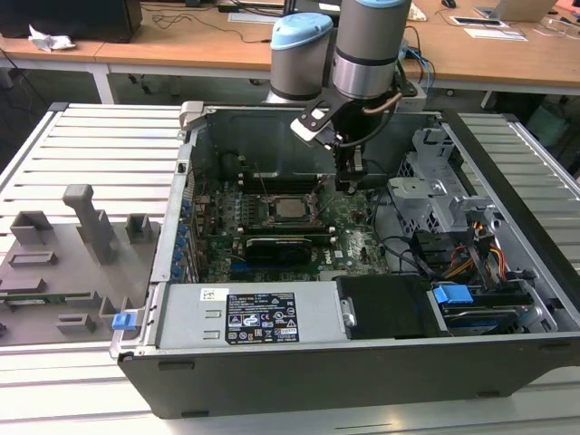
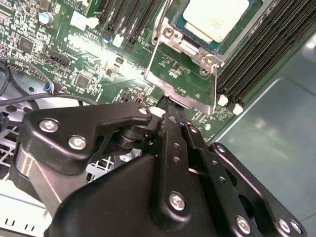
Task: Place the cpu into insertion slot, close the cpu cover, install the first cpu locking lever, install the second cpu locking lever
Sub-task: 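Close the cpu cover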
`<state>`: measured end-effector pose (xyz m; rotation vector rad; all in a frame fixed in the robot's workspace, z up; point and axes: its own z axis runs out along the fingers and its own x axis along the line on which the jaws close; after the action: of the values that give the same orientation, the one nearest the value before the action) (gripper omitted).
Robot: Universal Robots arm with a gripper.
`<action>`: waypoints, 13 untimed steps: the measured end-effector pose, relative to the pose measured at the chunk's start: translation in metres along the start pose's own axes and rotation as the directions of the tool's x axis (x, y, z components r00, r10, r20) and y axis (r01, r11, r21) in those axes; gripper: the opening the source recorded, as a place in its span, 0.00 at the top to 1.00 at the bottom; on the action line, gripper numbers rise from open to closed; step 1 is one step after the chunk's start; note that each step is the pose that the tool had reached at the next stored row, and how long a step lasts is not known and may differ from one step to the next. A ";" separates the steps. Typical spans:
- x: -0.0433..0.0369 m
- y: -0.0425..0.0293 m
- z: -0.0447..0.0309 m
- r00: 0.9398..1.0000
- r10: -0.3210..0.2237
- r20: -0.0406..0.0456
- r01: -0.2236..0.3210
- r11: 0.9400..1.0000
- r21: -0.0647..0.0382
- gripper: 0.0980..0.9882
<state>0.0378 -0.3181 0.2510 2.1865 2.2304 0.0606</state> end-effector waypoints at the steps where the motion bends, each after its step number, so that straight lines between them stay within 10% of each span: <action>1: 0.0001 -0.0041 -0.0002 1.000 0.000 0.000 0.000 1.000 0.000 0.99; 13: 0.0003 -0.0148 -0.0001 1.000 0.000 0.000 0.000 1.000 0.000 0.99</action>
<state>0.0230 -0.3181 0.2505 2.1865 2.2304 0.0606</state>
